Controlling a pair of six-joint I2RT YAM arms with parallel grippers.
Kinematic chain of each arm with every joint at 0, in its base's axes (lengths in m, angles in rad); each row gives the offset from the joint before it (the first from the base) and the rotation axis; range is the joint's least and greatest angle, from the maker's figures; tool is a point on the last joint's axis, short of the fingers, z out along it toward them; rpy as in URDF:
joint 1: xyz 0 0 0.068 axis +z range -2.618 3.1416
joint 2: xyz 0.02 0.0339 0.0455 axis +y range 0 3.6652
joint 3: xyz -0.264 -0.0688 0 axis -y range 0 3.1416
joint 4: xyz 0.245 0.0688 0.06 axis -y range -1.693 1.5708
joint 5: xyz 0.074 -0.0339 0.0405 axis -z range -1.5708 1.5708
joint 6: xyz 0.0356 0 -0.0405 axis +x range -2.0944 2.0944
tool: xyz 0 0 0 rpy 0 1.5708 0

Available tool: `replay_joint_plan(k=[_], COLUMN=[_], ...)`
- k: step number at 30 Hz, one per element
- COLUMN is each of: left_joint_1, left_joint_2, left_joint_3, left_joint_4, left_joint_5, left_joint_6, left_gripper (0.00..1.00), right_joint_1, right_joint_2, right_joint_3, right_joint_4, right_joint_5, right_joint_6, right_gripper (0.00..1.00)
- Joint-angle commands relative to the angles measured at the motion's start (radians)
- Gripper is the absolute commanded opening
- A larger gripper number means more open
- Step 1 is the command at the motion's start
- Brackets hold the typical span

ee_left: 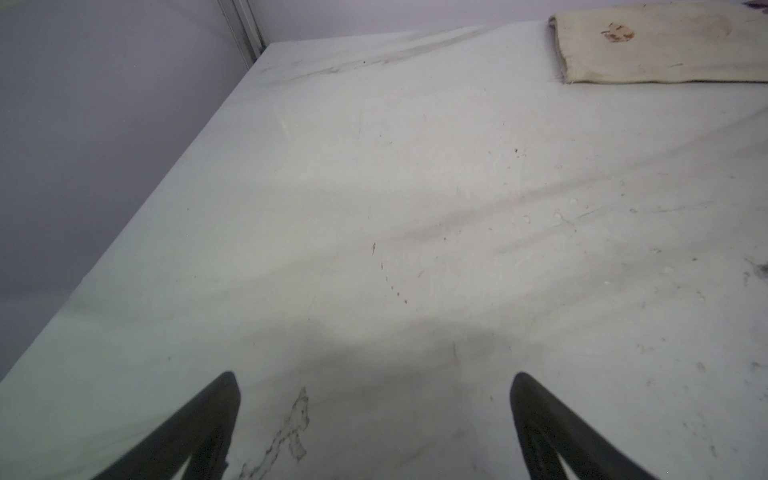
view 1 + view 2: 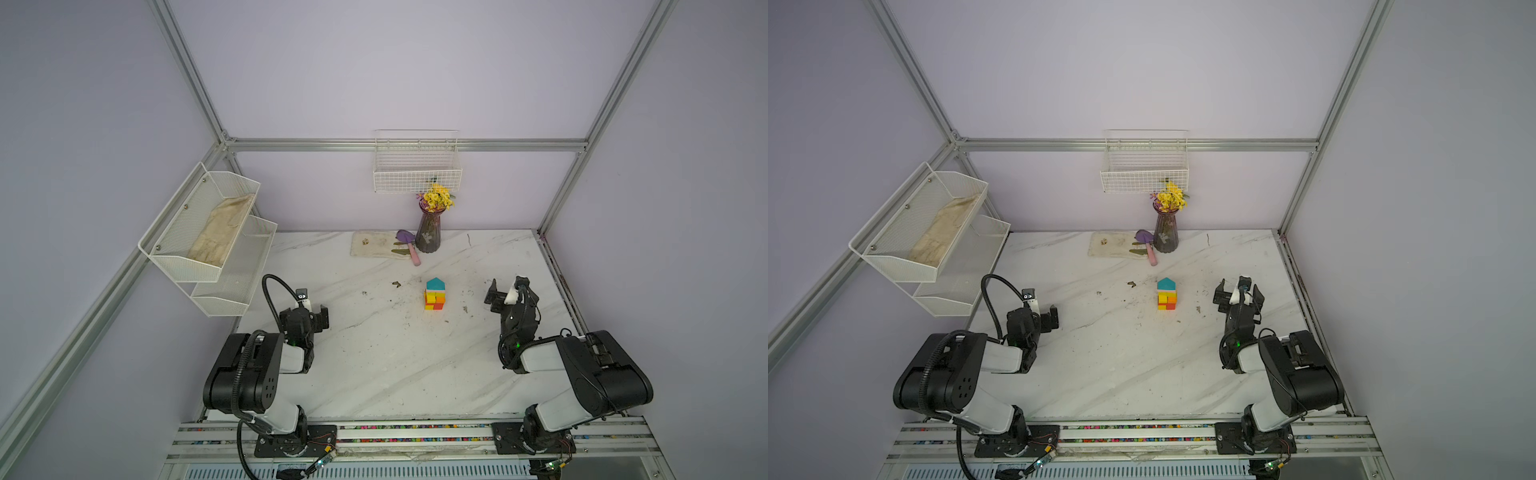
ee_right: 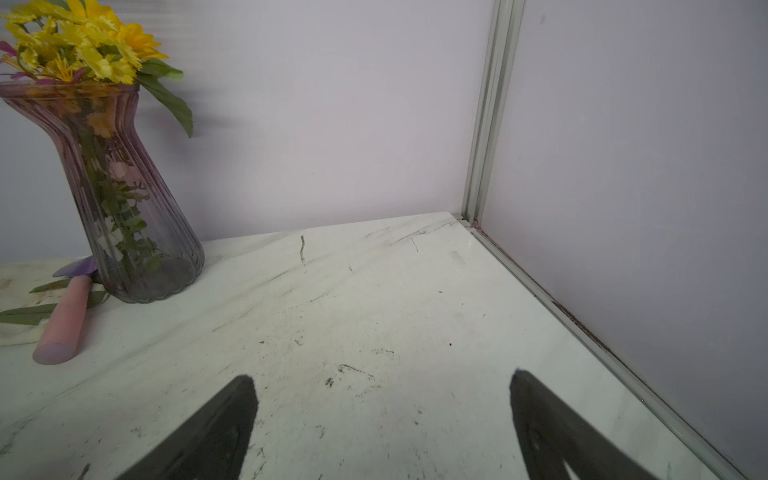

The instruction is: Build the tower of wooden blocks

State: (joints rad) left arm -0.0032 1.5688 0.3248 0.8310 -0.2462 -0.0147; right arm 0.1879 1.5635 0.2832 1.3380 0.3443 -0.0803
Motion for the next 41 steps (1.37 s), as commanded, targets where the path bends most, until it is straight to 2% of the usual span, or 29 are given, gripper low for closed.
replay_joint_plan(k=[1,4,5,6,8,9,11,13,15,41], left_joint_1=[-0.006,-0.006,-0.006,-0.005,-0.006,-0.006,-0.006,-0.007,-0.007,-0.007], left_joint_2=[0.01,0.002,-0.004,-0.003,0.002,0.006,0.003,0.003,0.002,0.002], left_joint_3=[0.036,0.053,0.057,0.059,0.051,0.048,0.052,0.049,0.048,0.048], left_joint_4=[0.164,0.115,0.1,0.098,0.122,0.126,0.12,0.122,0.124,0.126], left_joint_5=[0.011,0.008,0.009,0.01,0.01,0.01,0.009,0.008,0.008,0.008], left_joint_6=[0.01,0.006,0.005,0.005,0.005,0.007,0.007,0.006,0.005,0.005], left_gripper=[1.0,1.0,1.0,0.99,1.0,0.99,1.0,1.0,1.0,1.0], right_joint_1=[-0.038,-0.076,-0.077,-0.083,-0.082,-0.082,-0.078,-0.074,-0.074,-0.074], right_joint_2=[0.09,0.259,0.241,0.2,0.233,0.206,0.23,0.211,0.223,0.221], right_joint_3=[-0.013,0.02,0.034,0.069,0.174,0.173,0.168,0.177,0.169,0.176], right_joint_4=[0.242,0.368,0.314,0.167,0.04,-0.019,0.047,-0.017,0.032,0.009], right_joint_5=[-0.137,-0.178,-0.191,-0.178,-0.093,-0.086,-0.061,-0.053,-0.056,-0.068], right_joint_6=[-0.013,0.003,0.012,0.026,0.044,0.061,0.047,0.059,0.046,0.047], right_gripper=[0.97,0.97,0.97,0.97,0.97,0.97,0.97,0.97,0.97,0.97])
